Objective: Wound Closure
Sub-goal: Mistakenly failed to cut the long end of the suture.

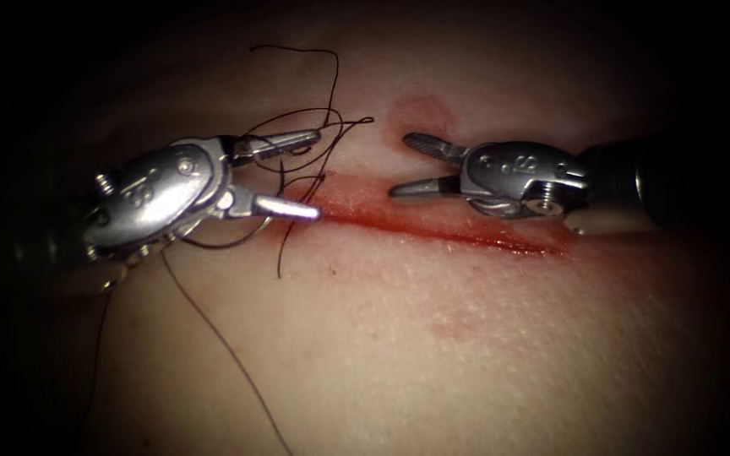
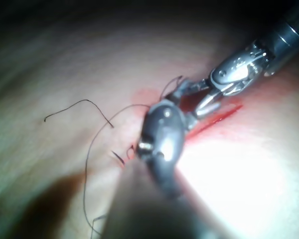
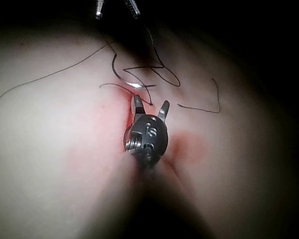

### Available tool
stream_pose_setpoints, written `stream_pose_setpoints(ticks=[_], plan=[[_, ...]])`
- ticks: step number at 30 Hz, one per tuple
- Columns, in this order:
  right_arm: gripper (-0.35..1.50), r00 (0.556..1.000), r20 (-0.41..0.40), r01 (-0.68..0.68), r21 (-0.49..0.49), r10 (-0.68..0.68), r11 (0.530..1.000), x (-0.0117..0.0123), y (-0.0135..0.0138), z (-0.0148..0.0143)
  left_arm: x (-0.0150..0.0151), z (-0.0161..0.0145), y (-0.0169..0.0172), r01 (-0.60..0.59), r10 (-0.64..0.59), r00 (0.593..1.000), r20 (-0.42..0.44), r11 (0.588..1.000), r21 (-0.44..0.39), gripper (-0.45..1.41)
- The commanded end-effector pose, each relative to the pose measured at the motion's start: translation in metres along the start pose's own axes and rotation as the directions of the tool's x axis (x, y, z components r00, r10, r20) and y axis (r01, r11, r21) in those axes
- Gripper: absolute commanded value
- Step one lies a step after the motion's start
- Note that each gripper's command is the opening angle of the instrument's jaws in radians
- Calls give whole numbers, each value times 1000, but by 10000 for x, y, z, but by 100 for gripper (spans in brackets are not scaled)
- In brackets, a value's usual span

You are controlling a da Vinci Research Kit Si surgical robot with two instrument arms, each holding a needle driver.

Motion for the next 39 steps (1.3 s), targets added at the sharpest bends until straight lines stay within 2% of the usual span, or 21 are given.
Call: stream_pose_setpoints(ticks=[1, 8, 12, 20, 39], plan=[[148, 1000, -1, 2, 8, -2, 1000, -8, -6, 2, -5, 0, -4, -1, 1, 1000, -5, 1000, -10, 56], [148, 1000, -10, 14, 41, -14, 999, -7, -12, -17, -20, -18, -5, -20, 21, 1000, 6, 999, -48, 55], [148, 996, -34, 83, 78, -81, 993, -7, -15, -29, -34, -23, -7, -30, 32, 999, 17, 998, -63, 55], [143, 992, -35, 128, 99, -125, 987, -5, -17, -33, -41, -18, 1, -39, 43, 999, 31, 993, -108, 56], [140, 992, -17, 129, 91, -128, 988, -9, -14, -34, -45, -20, -1, -41, 46, 998, 39, 992, -120, 56]])
